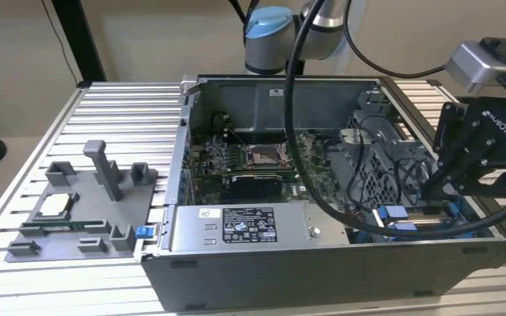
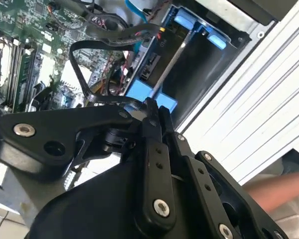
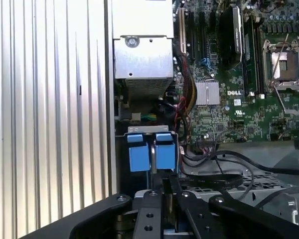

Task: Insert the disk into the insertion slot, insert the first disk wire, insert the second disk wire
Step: 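Insert the second disk wire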

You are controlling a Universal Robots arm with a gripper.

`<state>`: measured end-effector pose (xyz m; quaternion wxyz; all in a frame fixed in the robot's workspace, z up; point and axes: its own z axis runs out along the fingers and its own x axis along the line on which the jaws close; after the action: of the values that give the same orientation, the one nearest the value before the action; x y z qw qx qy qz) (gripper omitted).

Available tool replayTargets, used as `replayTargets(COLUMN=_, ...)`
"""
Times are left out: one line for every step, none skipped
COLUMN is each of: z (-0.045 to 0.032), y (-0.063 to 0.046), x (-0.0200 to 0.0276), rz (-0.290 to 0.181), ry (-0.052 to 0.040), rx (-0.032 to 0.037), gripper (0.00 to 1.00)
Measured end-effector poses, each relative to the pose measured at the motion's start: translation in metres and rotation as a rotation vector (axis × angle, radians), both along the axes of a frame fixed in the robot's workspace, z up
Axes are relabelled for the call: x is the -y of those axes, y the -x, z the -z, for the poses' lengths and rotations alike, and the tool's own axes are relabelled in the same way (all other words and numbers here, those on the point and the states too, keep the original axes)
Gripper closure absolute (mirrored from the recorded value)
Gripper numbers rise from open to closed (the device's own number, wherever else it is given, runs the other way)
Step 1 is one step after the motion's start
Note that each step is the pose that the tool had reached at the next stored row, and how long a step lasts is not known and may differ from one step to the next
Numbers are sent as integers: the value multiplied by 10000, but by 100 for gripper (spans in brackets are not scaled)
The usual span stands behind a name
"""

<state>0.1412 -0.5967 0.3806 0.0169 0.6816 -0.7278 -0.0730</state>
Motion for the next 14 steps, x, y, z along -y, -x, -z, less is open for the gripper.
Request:
replayTargets(z=7, y=1, x=32, rz=0, ry=-20, rx=25, gripper=100)
replayTargets(z=14, y=0, x=62, rz=-1, ry=-36, rx=48, gripper=100)
replayTargets(z=22, y=1, x=94, rz=0, ry=-57, rx=74, gripper=100)
replayTargets(z=31, y=2, x=118, rz=0, ry=-74, rx=111, gripper=100)
replayTargets(z=41, y=4, x=123, rz=0, ry=-89, rx=166, gripper=100)
replayTargets(z=46, y=5, x=123, rz=-1, ry=-103, rx=235, gripper=100)
replayTargets(z=49, y=6, x=123, rz=-1, ry=-127, rx=316, gripper=100)
replayTargets(z=54, y=10, x=122, rz=0, ry=-149, rx=398, gripper=100)
replayTargets(z=58, y=13, x=119, rz=-2, ry=-167, rx=475, gripper=100)
replayTargets(z=63, y=19, x=114, rz=-2, ry=-185, rx=552, gripper=100)
replayTargets(z=68, y=26, x=105, rz=-2, ry=-196, rx=617, gripper=100)
replayTargets(z=74, y=32, x=91, rz=-3, ry=-201, rx=679, gripper=100)
replayTargets(z=83, y=38, x=71, rz=-4, ry=-203, rx=719, gripper=100)
replayTargets(z=92, y=43, x=47, rz=-4, ry=-203, rx=757, gripper=100)
